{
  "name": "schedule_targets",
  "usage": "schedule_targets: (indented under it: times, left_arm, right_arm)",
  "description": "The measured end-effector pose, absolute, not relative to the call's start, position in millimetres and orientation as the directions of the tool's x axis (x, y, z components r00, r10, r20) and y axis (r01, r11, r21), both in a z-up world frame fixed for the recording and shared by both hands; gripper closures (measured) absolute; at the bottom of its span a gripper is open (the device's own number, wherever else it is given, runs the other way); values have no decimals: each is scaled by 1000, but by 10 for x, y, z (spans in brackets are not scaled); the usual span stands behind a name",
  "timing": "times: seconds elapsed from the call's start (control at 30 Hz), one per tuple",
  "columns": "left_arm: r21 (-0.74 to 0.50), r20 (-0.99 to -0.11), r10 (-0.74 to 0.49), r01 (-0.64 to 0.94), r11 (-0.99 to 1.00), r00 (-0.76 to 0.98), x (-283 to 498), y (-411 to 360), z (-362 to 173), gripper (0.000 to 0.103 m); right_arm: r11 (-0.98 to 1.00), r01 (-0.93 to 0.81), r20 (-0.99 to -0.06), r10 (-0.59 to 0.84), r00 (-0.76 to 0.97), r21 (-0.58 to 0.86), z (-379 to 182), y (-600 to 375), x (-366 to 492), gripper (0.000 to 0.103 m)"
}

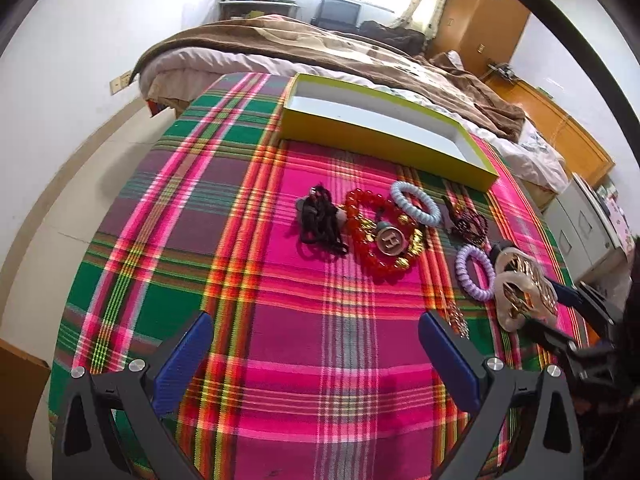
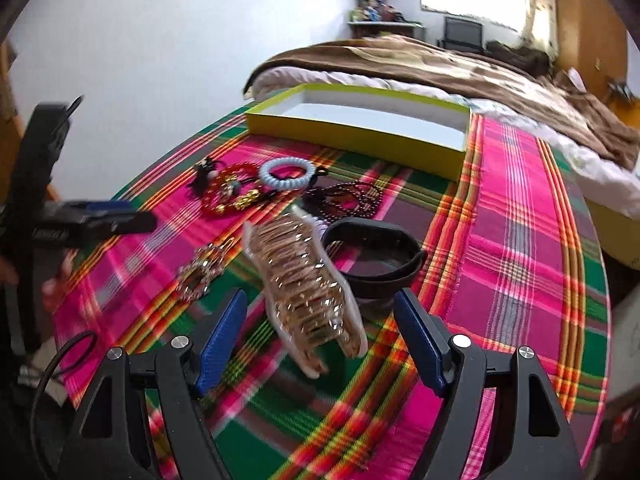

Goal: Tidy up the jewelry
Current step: 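Close the right gripper on the rose-gold claw hair clip and lift it, then grasp the black cord hair tie with the left gripper while the right holds the clip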

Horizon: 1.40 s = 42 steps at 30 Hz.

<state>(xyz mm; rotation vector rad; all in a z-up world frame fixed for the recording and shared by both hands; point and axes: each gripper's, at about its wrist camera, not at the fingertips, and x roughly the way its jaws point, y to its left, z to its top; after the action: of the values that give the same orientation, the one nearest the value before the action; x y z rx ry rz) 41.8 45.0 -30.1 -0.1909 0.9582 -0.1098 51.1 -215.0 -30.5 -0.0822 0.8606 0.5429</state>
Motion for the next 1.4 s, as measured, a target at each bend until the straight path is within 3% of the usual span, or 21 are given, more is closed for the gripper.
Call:
schedule_targets:
  times: [0.07, 0.23, 0.43, 0.83, 1.1, 1.4]
  left_arm:
    - [-202, -805, -179, 22, 979, 566, 417, 428, -306, 0]
    - [-217, -803, -211, 57, 975, 557, 424, 390, -316, 0]
    - [-219, -810, -208, 47, 975, 549, 440, 459, -339, 0]
    - [-276, -815, -214, -37, 960, 538, 652, 741, -332, 1]
    - [-236, -809, -171, -44, 971, 562, 908, 717, -280, 8]
    - [-152, -824, -91, -64, 986, 559, 1139, 621, -357, 25]
  right_arm:
    - [866, -475, -727, 425, 539, 155, -291, -2150, 511, 30]
    - [878, -457, -715, 411, 565, 143, -258, -2156, 490, 48]
    - [876, -459, -710, 417, 568, 147, -239, -2132, 429, 63]
    - [885, -399, -646, 453, 615, 242, -85, -2324, 314, 67]
    - [888, -367, -618, 457, 640, 277, -20, -2420, 302, 67]
    - [889, -357, -612, 457, 646, 287, -14, -2436, 348, 67]
